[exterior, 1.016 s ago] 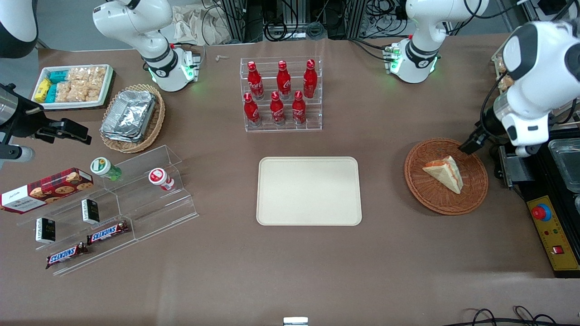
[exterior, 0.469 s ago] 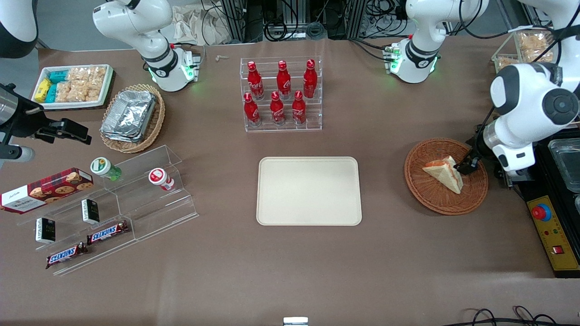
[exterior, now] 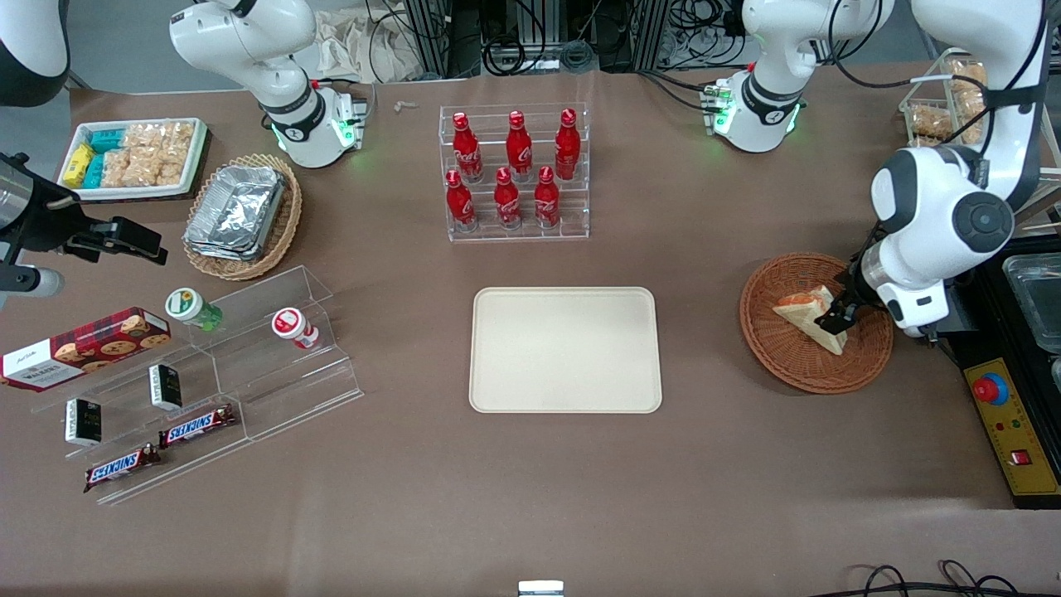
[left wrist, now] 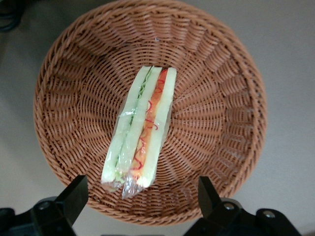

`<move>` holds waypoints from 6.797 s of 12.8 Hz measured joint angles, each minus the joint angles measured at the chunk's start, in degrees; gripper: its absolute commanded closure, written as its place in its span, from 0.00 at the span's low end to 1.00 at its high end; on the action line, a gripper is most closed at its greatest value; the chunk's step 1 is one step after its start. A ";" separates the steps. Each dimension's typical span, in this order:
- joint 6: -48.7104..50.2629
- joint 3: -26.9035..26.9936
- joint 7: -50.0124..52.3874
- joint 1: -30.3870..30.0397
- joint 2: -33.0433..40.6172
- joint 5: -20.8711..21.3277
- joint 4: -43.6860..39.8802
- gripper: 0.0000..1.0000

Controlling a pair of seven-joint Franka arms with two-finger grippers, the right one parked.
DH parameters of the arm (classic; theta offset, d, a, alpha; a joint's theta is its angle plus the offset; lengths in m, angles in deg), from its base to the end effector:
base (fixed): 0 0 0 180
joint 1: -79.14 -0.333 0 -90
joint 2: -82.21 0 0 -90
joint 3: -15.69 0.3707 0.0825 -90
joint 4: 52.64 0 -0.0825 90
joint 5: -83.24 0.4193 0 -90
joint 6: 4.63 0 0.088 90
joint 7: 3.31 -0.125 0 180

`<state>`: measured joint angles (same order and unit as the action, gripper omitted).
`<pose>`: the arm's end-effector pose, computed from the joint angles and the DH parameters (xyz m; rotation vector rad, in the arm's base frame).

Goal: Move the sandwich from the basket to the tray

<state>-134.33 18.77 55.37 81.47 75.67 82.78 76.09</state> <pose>0.5533 0.0068 0.3192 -2.6810 -1.5397 0.1312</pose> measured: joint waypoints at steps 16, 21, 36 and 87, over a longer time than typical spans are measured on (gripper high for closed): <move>-9.20 0.48 -0.11 -0.05 -9.25 -0.04 1.41 1.00; -3.08 0.40 -0.13 -0.02 -4.34 0.16 -0.24 1.00; 15.52 -24.78 -20.24 1.05 4.45 0.33 -13.63 1.00; 33.56 -13.49 -40.51 -0.03 1.03 -1.07 -38.08 0.00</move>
<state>-100.77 5.28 14.86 81.44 76.70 81.71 38.02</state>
